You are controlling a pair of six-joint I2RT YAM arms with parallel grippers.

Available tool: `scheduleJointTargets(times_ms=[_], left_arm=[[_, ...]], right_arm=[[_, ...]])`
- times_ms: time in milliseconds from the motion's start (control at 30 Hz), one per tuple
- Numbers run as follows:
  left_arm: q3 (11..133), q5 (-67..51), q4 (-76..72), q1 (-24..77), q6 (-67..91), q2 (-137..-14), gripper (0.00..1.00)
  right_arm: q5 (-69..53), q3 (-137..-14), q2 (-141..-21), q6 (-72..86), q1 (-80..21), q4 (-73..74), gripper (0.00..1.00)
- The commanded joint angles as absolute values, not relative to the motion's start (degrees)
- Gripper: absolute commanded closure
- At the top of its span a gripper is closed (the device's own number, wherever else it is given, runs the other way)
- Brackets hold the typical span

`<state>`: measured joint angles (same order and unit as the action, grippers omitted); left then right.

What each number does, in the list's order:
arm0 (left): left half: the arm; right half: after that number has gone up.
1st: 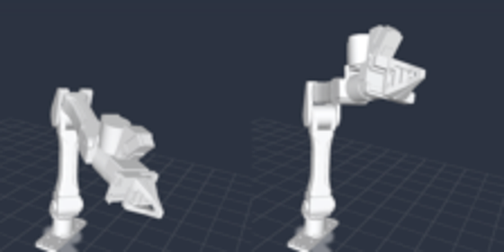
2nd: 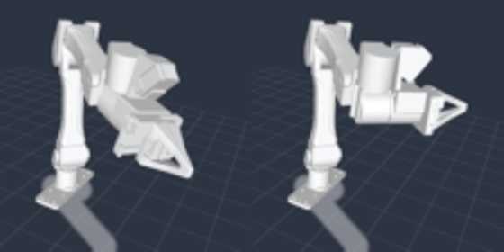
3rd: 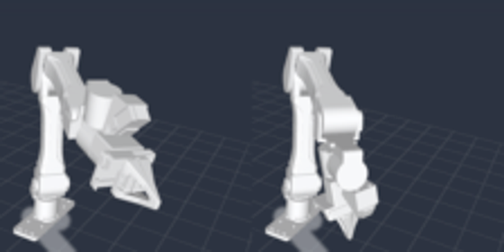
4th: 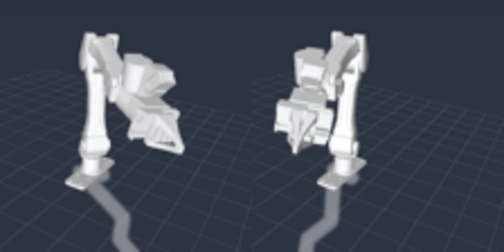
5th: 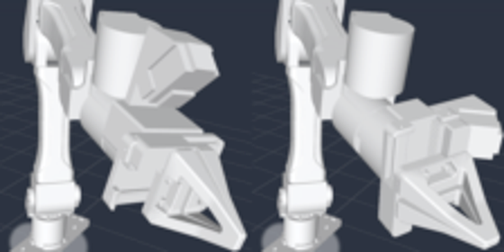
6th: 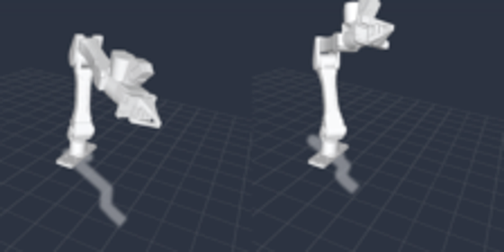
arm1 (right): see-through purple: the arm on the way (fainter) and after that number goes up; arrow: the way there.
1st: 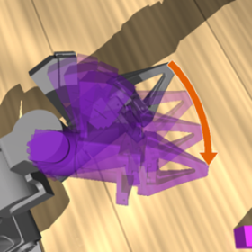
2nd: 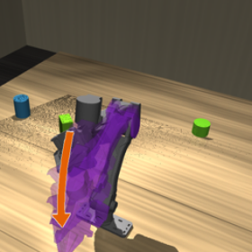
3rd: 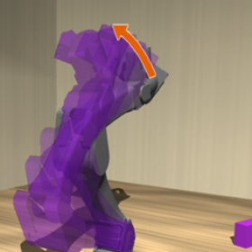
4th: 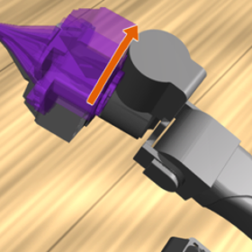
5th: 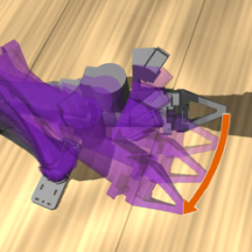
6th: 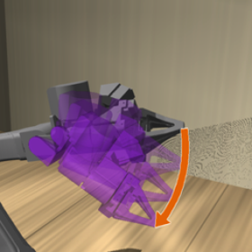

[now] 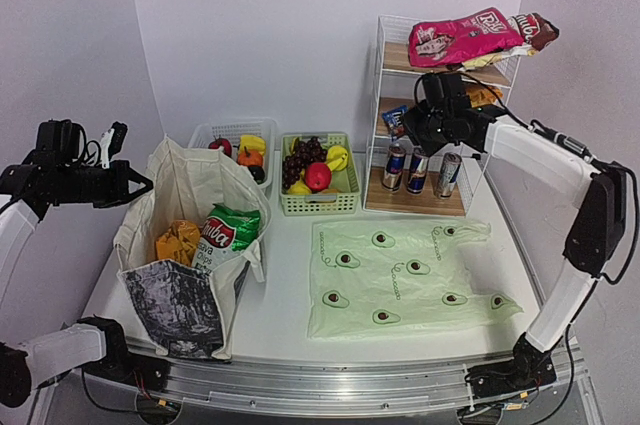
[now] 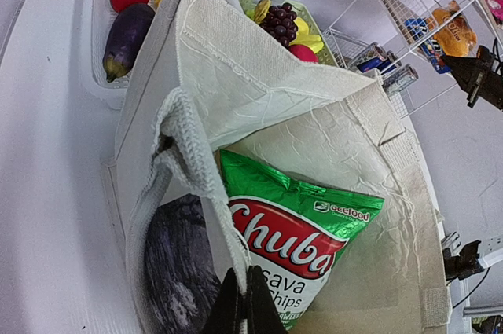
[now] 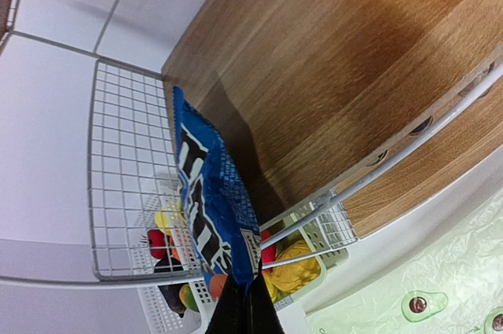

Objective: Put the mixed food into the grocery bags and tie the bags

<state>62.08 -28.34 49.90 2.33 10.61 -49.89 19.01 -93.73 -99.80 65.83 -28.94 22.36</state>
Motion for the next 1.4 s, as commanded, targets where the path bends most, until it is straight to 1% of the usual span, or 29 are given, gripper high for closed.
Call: scheduleJointTargets(times_ms=[0, 167, 300, 500, 633, 767, 900, 1067, 1167, 1367], left_arm=[[62.35, -28.77, 45.26, 2.38, 11.16, -48.81, 1.00], [62.05, -28.86, 44.78, 2.38, 11.42, -48.71, 1.00], [62.15, -29.12, 44.43, 2.37, 11.51, -48.95, 1.00], [62.37, -29.14, 44.21, 2.37, 11.51, -49.33, 1.00], [61.97, -28.89, 44.21, 2.37, 11.51, -49.02, 1.00], [61.40, -28.82, 44.26, 2.36, 11.64, -48.60, 1.00], [61.09, -28.69, 44.21, 2.37, 11.69, -48.33, 1.00], [61.64, -28.41, 44.14, 2.37, 11.45, -48.19, 1.00], [62.10, -28.25, 44.45, 2.37, 10.97, -47.98, 1.00], [62.09, -27.60, 44.84, 2.37, 10.04, -47.33, 1.00]], right_arm=[[17.21, -93.00, -92.82, 60.53, -29.98, 22.10, 1.00], [16.75, -90.24, -86.94, 55.45, -32.15, 23.32, 1.00], [18.35, -91.19, -83.98, 50.12, -36.21, 27.61, 1.00], [17.82, -94.30, -82.93, 48.11, -44.44, 35.98, 1.00], [12.90, -96.21, -84.65, 48.50, -50.66, 36.77, 1.00], [6.90, -101.85, -90.31, 47.12, -56.89, 34.81, 1.00], [1.78, -109.24, -98.16, 46.45, -61.76, 27.97, 1.00], [-4.64, -122.01, -112.88, 48.25, -65.26, 27.75, 1.00], [-4.30, -125.18, -117.41, 48.90, -65.80, 28.32, 1.00], [-0.96, -127.97, -121.69, 46.35, -67.19, 28.73, 1.00]])
